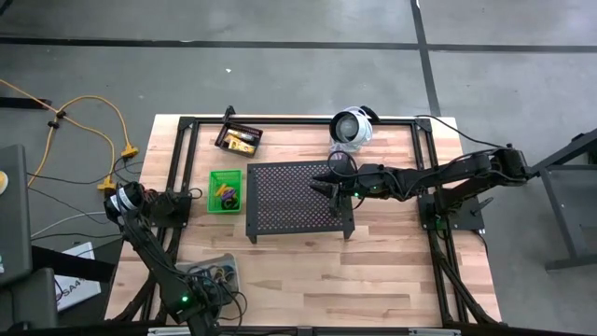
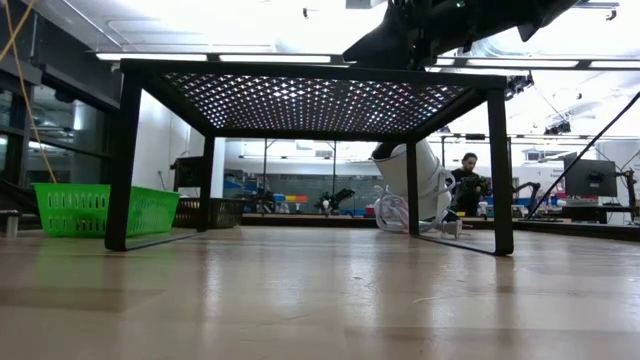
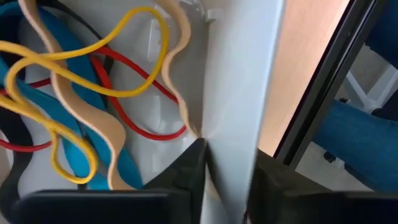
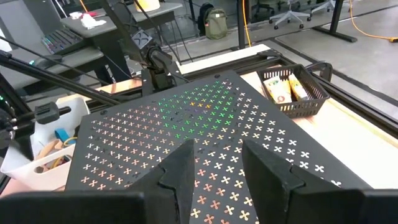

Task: Pick & Place Office Desk Supplies
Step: Put the white bin with the rubber bands on the shelf

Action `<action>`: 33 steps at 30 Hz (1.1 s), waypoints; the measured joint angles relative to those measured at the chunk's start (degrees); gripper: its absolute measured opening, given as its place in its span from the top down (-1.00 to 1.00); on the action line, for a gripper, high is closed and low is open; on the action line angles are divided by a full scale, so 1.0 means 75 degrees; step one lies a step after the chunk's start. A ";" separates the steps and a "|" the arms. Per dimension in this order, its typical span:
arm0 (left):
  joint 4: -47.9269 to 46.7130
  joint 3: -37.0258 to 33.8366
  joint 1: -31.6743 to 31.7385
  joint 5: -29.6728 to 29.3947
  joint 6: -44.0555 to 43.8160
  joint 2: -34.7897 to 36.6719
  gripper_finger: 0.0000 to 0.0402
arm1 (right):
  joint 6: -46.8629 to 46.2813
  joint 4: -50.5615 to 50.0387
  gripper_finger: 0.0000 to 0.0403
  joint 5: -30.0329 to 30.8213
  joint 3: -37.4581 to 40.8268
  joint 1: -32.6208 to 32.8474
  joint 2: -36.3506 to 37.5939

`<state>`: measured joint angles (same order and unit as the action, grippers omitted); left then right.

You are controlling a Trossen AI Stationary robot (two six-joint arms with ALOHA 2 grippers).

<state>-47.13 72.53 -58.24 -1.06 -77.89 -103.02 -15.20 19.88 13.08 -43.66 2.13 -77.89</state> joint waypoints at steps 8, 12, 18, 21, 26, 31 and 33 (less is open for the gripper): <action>-0.0020 0.0000 0.0000 -0.0037 0.0011 0.0000 0.97 | 0.0003 0.0000 0.40 0.0000 0.0000 0.0000 -0.0002; -0.0017 0.0000 0.0000 -0.0037 0.0070 0.0000 0.98 | 0.0001 0.0001 0.40 0.0000 -0.0002 0.0000 0.0000; -0.0080 0.0000 0.0053 0.0139 0.0215 0.0045 0.98 | 0.0000 0.0000 0.40 0.0000 -0.0002 0.0000 0.0000; -0.0263 0.0003 0.0159 0.0337 0.0268 0.0251 0.99 | 0.0002 0.0000 0.40 0.0000 -0.0003 0.0000 0.0000; -0.0663 0.0003 0.0274 0.0391 0.0265 0.0809 0.99 | 0.0003 0.0000 0.40 0.0000 -0.0003 0.0000 0.0000; -0.0977 0.0009 0.0364 0.0405 0.0356 0.1507 0.99 | 0.0002 0.0000 0.40 0.0000 -0.0003 0.0000 0.0000; -0.1085 0.0009 0.0405 0.0391 0.0383 0.1819 0.99 | 0.0000 0.0003 0.40 0.0000 -0.0003 0.0000 0.0000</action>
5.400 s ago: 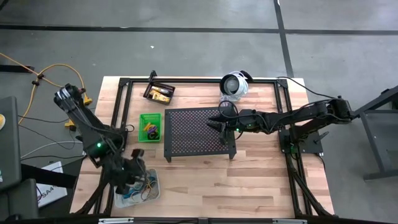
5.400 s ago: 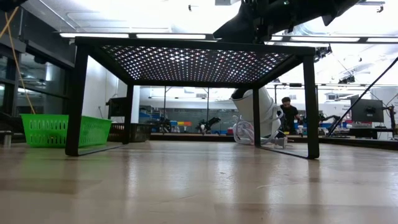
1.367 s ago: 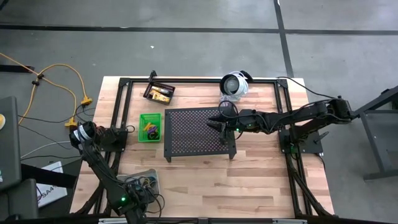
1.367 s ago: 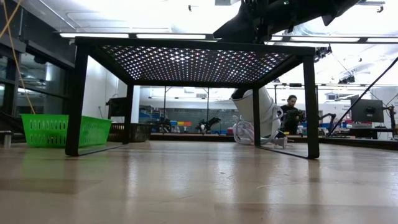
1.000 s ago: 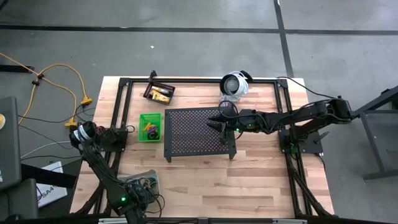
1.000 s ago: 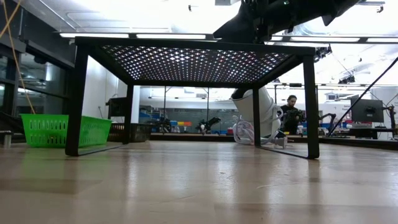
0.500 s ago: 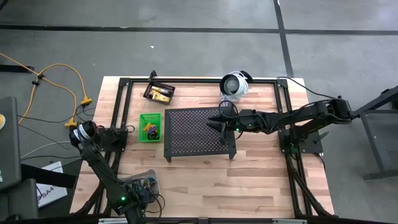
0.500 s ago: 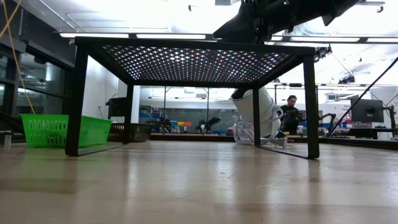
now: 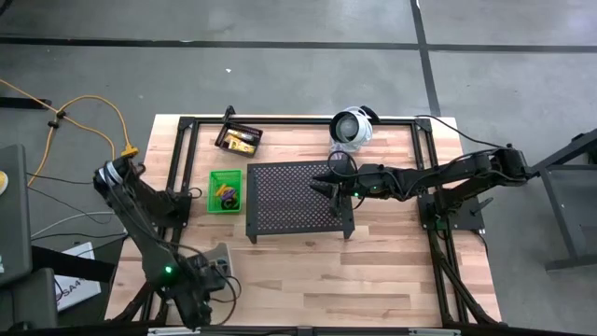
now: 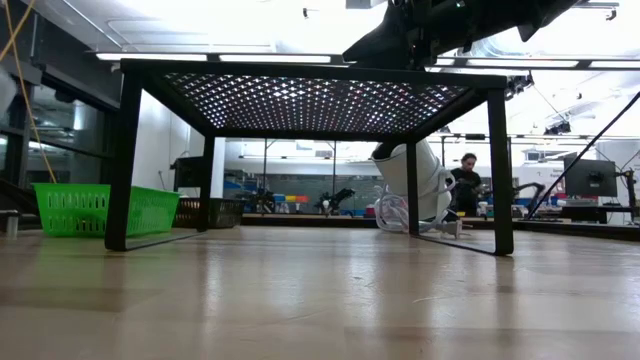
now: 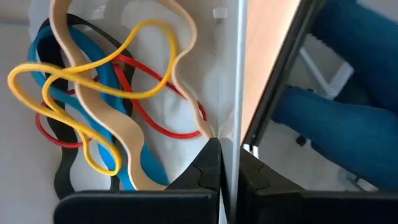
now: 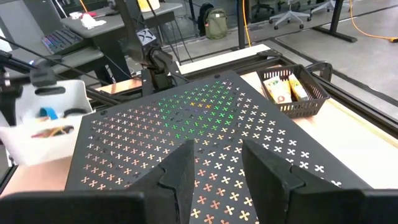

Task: Pick & Place Office Desk Supplies
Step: Put the white bin with the rubber bands on the shelf

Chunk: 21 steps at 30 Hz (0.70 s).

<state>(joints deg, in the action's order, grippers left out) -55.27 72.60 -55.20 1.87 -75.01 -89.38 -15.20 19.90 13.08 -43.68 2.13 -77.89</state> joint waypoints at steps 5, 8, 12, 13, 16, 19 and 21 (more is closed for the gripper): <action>-0.0394 0.0006 0.0050 -0.0337 0.0285 0.0687 0.99 | 0.0003 -0.0003 0.40 0.0000 0.0001 0.0000 0.0000; -0.0697 0.0006 0.0048 -0.0375 0.0340 0.0951 0.99 | 0.0003 -0.0003 0.40 0.0000 0.0001 0.0000 0.0000; -0.1001 0.0006 0.0047 -0.0359 0.1014 0.1361 0.99 | 0.0002 -0.0003 0.40 0.0000 0.0000 0.0000 0.0000; -0.1059 0.0006 0.0047 -0.0359 0.1140 0.1479 0.99 | 0.0000 -0.0002 0.40 0.0000 0.0000 -0.0002 0.0000; -0.1207 0.0006 0.0049 -0.0362 0.1338 0.1815 0.99 | 0.0001 -0.0003 0.40 0.0000 0.0001 0.0000 -0.0001; -0.1293 0.0006 0.0163 -0.0307 0.1697 0.2081 0.99 | 0.0000 -0.0003 0.40 0.0000 0.0000 0.0000 0.0000; -0.1291 0.0006 0.0262 -0.0256 0.2059 0.2190 0.99 | 0.0002 -0.0003 0.40 0.0000 0.0002 -0.0002 0.0000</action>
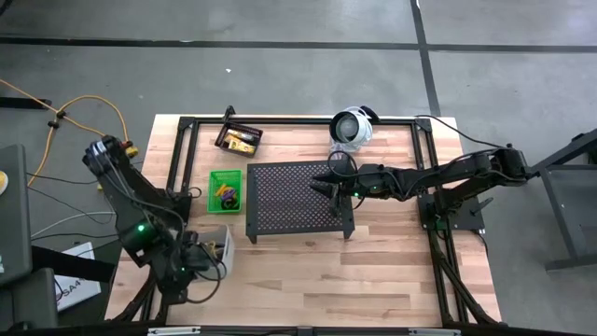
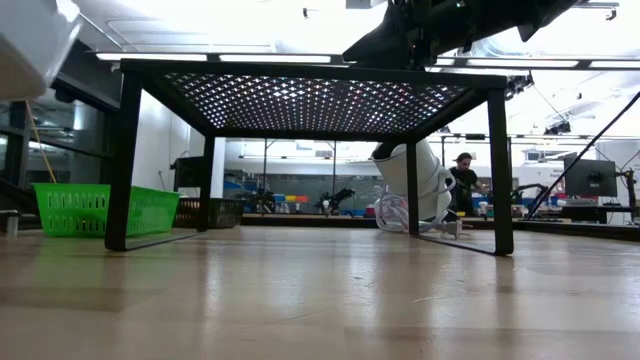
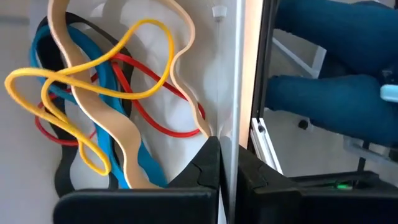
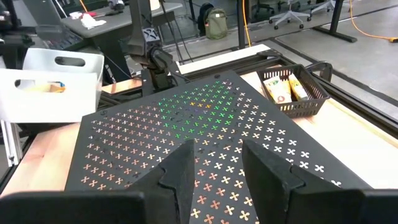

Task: Pick & Place Office Desk Supplies
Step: Put the white bin with the rubber bands on the shelf

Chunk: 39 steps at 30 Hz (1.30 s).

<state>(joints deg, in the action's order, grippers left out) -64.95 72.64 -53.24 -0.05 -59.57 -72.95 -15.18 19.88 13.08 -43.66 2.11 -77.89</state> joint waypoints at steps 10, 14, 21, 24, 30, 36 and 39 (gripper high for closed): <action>-0.0789 0.1014 0.0690 -0.0225 0.2055 0.0018 0.99 | 0.0000 0.0000 0.40 0.0000 0.0000 0.0002 0.0001; -0.1678 0.1654 0.0925 -0.0487 0.2743 -0.0039 0.99 | -0.0001 0.0000 0.40 0.0000 -0.0002 0.0001 0.0001; -0.2715 0.2162 0.1280 -0.0979 0.4733 -0.0240 0.99 | 0.0000 0.0000 0.40 0.0000 -0.0001 0.0002 0.0001; -0.2826 0.2162 0.1519 -0.1016 0.5781 -0.0304 0.99 | 0.0001 0.0001 0.40 0.0000 -0.0002 0.0002 0.0001; -0.2820 0.2162 0.2082 -0.1212 0.8400 -0.0343 0.99 | -0.0001 0.0000 0.40 0.0000 -0.0001 0.0002 0.0001; -0.2819 0.2162 0.2570 -0.1760 1.1294 -0.0343 0.99 | -0.0002 0.0000 0.40 0.0000 -0.0002 0.0002 0.0001; -0.2787 0.2162 0.2824 -0.1973 1.2459 -0.0347 0.99 | -0.0001 0.0000 0.40 0.0000 -0.0001 0.0002 -0.0001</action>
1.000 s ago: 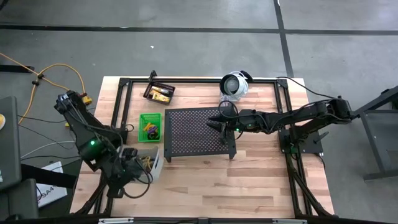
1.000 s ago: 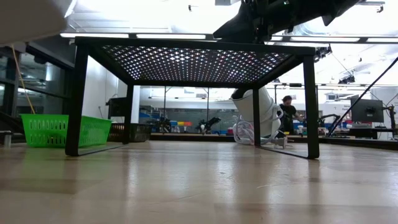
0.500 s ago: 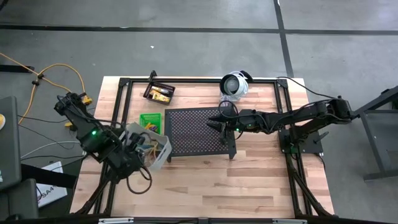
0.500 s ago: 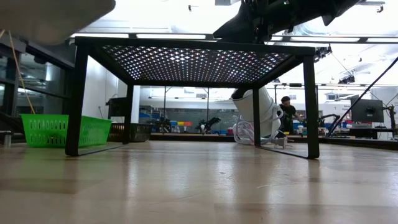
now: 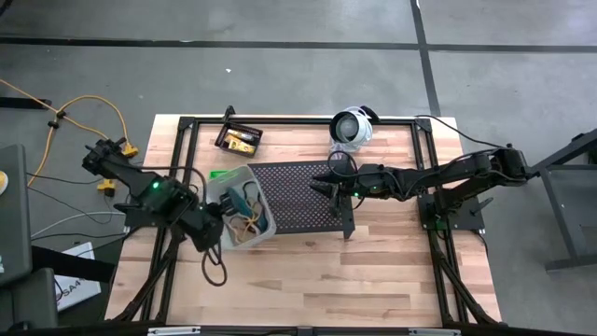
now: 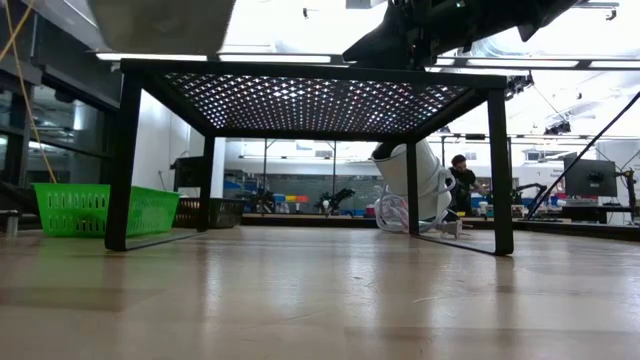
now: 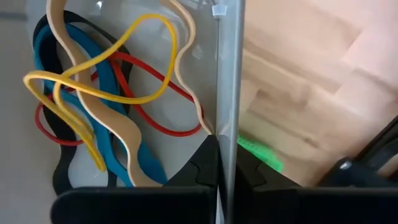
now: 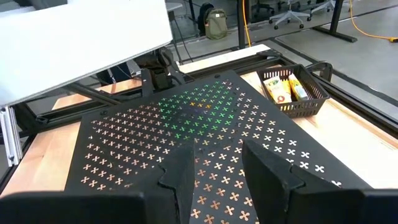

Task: Pick & Place Office Desk Supplies
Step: Put the white bin with the rubber bands on the shelf

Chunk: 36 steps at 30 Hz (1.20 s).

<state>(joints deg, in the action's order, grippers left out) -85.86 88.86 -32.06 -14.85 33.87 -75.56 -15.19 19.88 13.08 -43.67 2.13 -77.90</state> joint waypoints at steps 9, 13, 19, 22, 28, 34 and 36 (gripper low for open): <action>0.0134 0.0000 0.0923 0.0399 0.0979 -0.0163 0.99 | 0.0001 0.0000 0.40 0.0000 -0.0002 0.0000 0.0001; 0.0364 0.0000 0.1116 0.0690 0.1811 -0.0233 0.99 | 0.0001 0.0000 0.40 0.0000 -0.0002 0.0000 -0.0001; 0.0482 0.0000 0.1383 0.1329 0.2362 -0.0495 1.00 | 0.0002 0.0006 0.40 0.0000 -0.0002 0.0000 0.0001; 0.0416 -0.0003 0.1619 0.1550 0.2975 -0.0658 1.00 | 0.0000 0.0001 0.40 0.0000 -0.0002 0.0000 0.0000; 0.0055 -0.0003 0.2385 0.1567 0.3895 -0.1015 1.00 | 0.0002 0.0003 0.40 0.0000 -0.0002 0.0000 0.0001; -0.0033 -0.0003 0.3066 0.1589 0.4593 -0.1071 1.00 | 0.0002 0.0002 0.40 0.0000 -0.0002 0.0000 0.0000; -0.0027 -0.0003 0.3215 0.1616 0.4911 -0.1071 1.00 | 0.0001 0.0002 0.40 0.0000 -0.0002 0.0000 -0.0001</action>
<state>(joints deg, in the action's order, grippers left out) -86.06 88.84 -7.95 -2.73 70.71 -83.59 -15.19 19.89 13.08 -43.68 2.13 -77.90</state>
